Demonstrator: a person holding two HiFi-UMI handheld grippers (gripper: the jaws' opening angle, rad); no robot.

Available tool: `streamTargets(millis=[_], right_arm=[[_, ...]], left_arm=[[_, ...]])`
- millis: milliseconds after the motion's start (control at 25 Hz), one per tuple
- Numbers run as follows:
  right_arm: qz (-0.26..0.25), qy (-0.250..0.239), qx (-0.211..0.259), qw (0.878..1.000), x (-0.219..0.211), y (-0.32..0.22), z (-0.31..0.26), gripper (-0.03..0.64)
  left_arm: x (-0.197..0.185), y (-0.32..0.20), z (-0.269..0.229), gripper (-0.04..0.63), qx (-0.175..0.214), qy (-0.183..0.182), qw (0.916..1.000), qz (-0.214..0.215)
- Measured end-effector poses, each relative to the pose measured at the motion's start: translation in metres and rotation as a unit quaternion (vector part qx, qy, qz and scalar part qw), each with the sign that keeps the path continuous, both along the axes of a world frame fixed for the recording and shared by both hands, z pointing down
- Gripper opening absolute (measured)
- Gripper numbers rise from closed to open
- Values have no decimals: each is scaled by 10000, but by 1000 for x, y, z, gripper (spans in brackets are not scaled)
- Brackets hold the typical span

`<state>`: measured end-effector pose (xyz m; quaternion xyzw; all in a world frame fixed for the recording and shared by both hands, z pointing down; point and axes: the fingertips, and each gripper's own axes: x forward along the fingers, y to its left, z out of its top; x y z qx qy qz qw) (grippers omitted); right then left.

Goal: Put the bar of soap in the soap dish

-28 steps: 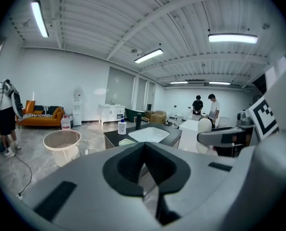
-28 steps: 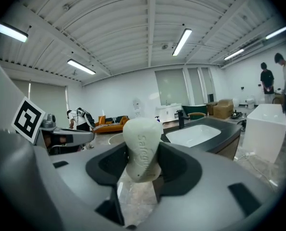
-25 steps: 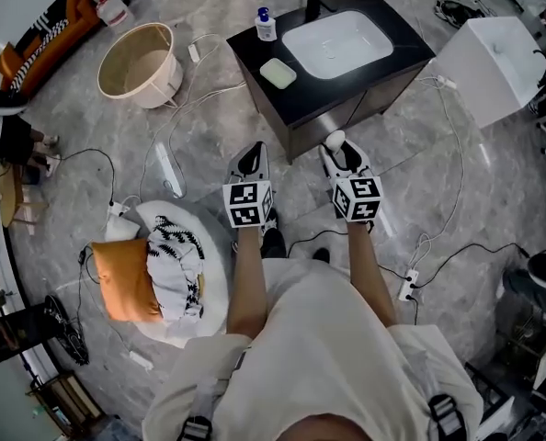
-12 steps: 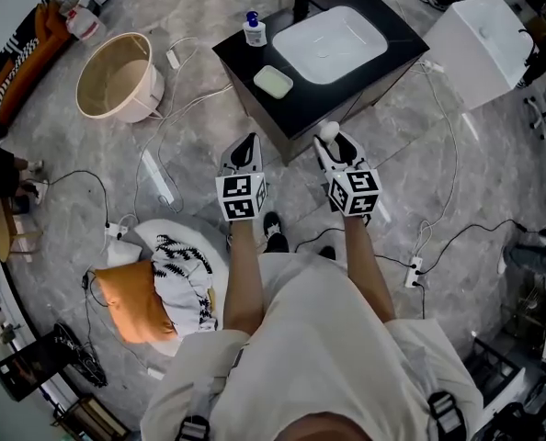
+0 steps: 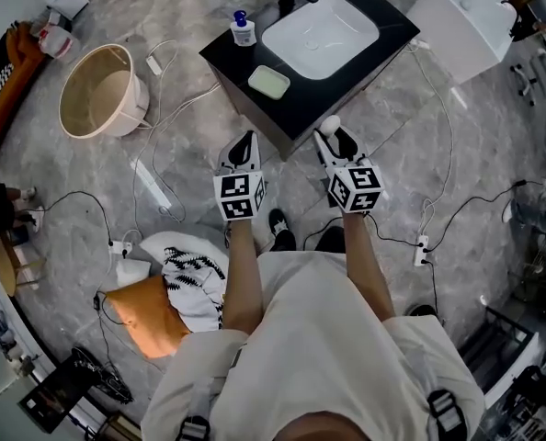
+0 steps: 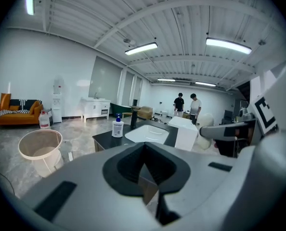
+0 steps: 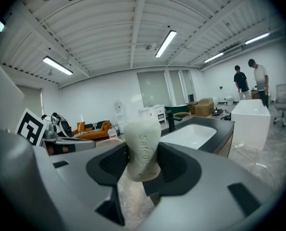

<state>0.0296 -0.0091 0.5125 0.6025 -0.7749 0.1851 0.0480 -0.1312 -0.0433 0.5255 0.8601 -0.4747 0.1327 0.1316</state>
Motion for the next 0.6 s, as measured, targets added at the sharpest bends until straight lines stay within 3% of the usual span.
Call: streamTargets(millis=[280,440,600], right_arm=[[169,-131,50,9998,2,-5,2,190],[221,-523,264,9980,5,-17,-3,190],[185,-519,415,9976,10,-39,-11,189]], left_arm=[[-6,-6,12,6,-101,-58,9999,82],[-12,-20,10,6,6,-139,9999,57],[-15,-42,2,6,113,-193,9997,-35]])
